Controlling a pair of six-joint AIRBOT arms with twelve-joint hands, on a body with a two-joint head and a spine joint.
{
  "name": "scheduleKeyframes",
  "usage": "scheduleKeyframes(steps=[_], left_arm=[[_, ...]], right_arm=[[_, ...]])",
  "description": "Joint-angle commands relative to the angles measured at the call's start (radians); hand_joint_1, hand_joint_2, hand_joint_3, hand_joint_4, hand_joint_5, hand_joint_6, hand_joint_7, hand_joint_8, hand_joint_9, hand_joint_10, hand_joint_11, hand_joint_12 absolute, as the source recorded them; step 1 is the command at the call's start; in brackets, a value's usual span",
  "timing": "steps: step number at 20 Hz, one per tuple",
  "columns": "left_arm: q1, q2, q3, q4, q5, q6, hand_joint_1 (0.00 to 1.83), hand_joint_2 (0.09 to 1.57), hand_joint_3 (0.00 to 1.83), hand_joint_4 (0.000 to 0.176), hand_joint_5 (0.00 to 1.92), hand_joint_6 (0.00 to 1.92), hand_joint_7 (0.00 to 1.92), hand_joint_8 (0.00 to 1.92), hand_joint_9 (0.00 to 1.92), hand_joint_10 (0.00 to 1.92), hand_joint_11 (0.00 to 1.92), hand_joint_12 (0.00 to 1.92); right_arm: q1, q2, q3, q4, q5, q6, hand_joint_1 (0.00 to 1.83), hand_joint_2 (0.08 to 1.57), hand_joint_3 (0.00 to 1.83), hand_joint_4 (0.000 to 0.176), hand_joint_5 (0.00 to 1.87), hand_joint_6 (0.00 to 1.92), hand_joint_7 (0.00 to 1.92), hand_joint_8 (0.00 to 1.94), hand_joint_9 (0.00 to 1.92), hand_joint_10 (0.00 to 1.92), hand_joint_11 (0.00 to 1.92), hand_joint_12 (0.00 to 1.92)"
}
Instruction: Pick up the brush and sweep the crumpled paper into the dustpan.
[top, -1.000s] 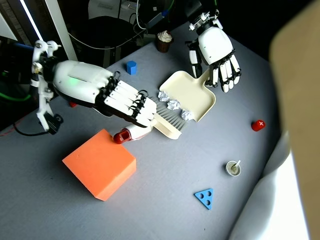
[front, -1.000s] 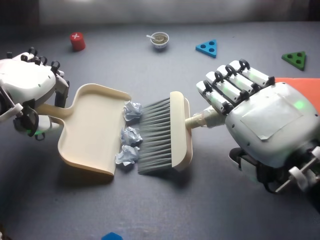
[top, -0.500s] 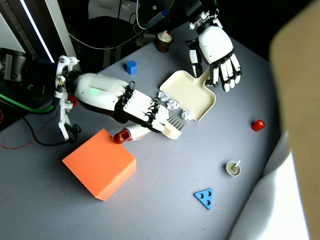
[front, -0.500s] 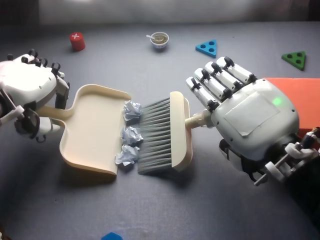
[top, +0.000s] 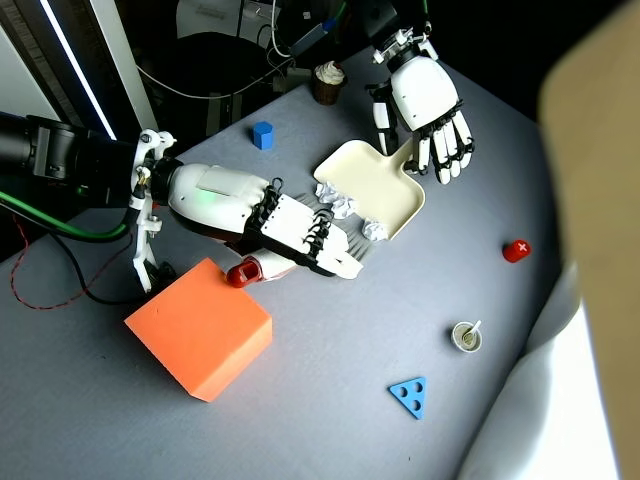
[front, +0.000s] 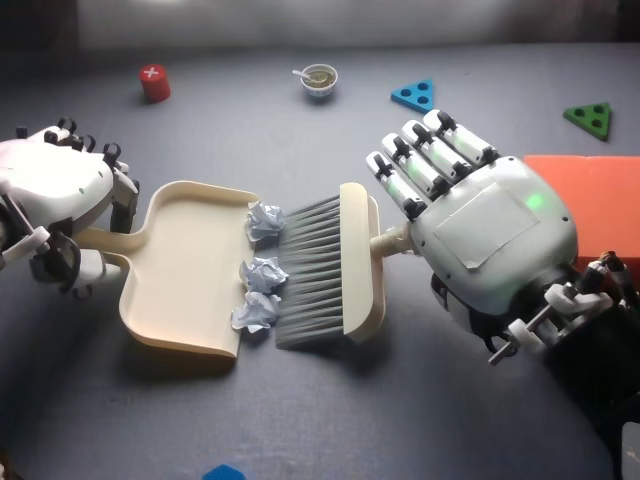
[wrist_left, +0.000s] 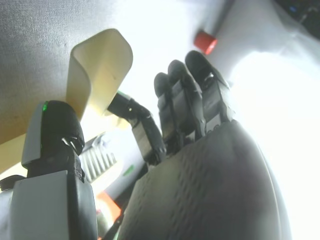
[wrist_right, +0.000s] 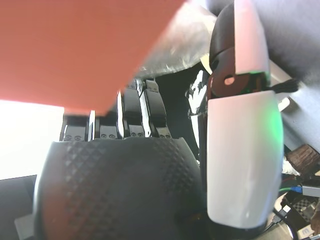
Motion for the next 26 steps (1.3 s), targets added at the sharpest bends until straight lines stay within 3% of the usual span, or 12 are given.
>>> scheduleKeyframes(steps=[1,4,5,8,14,16,17,20,21,23,25,26], left_arm=[[-0.008,-0.004,0.003,0.027,-0.102,0.003,0.99,1.2,0.0,0.071,0.83,1.22,0.38,0.01,0.31,0.01,0.0,0.71],[-0.01,-0.007,0.003,0.026,-0.103,0.003,0.98,1.21,0.0,0.073,0.8,1.26,0.35,0.0,0.29,0.0,0.0,0.69],[-0.01,-0.007,0.002,0.025,-0.103,0.003,1.0,1.2,0.0,0.047,0.81,1.24,0.34,0.0,0.29,0.0,0.0,0.66],[-0.011,-0.007,0.001,0.023,-0.107,0.003,0.98,1.21,0.0,0.083,0.8,1.25,0.35,0.0,0.29,0.0,0.0,0.64],[-0.013,-0.005,0.001,0.019,-0.113,0.003,0.98,1.21,0.0,0.072,0.8,1.26,0.32,0.0,0.28,0.0,0.0,0.64],[-0.014,-0.005,0.001,0.018,-0.114,0.003,0.97,1.21,0.0,0.091,0.79,1.27,0.33,0.0,0.29,0.01,0.0,0.68],[-0.015,-0.005,0.001,0.017,-0.114,0.003,0.94,1.22,0.0,0.134,0.77,1.3,0.34,0.0,0.3,0.01,0.0,0.7],[-0.016,-0.005,0.001,0.017,-0.116,0.004,0.95,1.22,0.0,0.126,0.78,1.29,0.33,0.0,0.29,0.0,0.0,0.63],[-0.017,-0.005,0.001,0.017,-0.116,0.004,0.97,1.21,0.0,0.091,0.8,1.26,0.31,0.01,0.27,0.01,0.0,0.62],[-0.019,-0.005,0.001,0.017,-0.117,0.004,0.97,1.21,0.0,0.094,0.8,1.26,0.3,0.0,0.25,0.0,0.0,0.6],[-0.021,-0.005,0.001,0.017,-0.117,0.004,0.98,1.2,0.0,0.107,0.82,1.23,0.32,0.0,0.26,0.0,0.0,0.63],[-0.021,-0.005,0.001,0.016,-0.118,0.004,1.0,1.19,0.0,0.078,0.84,1.2,0.31,0.0,0.25,0.0,0.0,0.66]], right_arm=[[0.009,0.003,0.002,-0.083,-0.099,-0.007,1.05,0.98,0.01,0.0,0.25,0.0,0.22,0.0,0.23,0.0,0.28,0.01],[0.009,-0.005,0.011,-0.087,-0.099,-0.007,1.03,0.97,0.0,0.0,0.28,0.01,0.23,0.0,0.23,0.0,0.29,0.02],[0.009,-0.006,0.015,-0.095,-0.099,-0.009,1.04,0.97,0.0,0.0,0.28,0.01,0.23,0.0,0.23,0.0,0.29,0.01],[0.009,-0.013,0.03,-0.099,-0.099,-0.015,1.03,0.98,0.0,0.0,0.29,0.0,0.24,0.0,0.24,0.0,0.28,0.01],[0.008,-0.016,0.035,-0.099,-0.098,-0.015,1.04,0.97,0.0,0.0,0.25,0.01,0.22,0.0,0.23,0.0,0.28,0.01],[0.008,-0.018,0.038,-0.099,-0.098,-0.015,1.03,0.98,0.0,0.0,0.27,0.01,0.22,0.0,0.23,0.0,0.28,0.01],[0.008,-0.018,0.04,-0.099,-0.096,-0.015,1.05,0.97,0.0,0.0,0.28,0.01,0.24,0.01,0.24,0.01,0.29,0.01],[0.007,-0.02,0.044,-0.099,-0.093,-0.015,1.02,0.97,0.0,0.0,0.28,0.01,0.26,0.01,0.26,0.01,0.32,0.03],[0.005,-0.02,0.044,-0.099,-0.093,-0.015,1.02,0.99,0.0,0.0,0.34,0.01,0.32,0.01,0.31,0.01,0.36,0.04],[0.002,-0.022,0.044,-0.099,-0.094,-0.015,1.07,0.99,0.0,0.0,0.63,0.01,0.68,0.02,0.67,0.04,0.55,0.13],[0.0,-0.023,0.042,-0.099,-0.094,-0.015,1.1,0.99,0.0,0.0,0.85,0.01,0.92,0.01,0.87,0.08,0.52,0.6],[-0.001,-0.02,0.037,-0.097,-0.094,-0.016,1.13,1.07,0.01,0.0,1.06,0.8,1.07,0.14,0.77,0.71,0.38,1.3]])
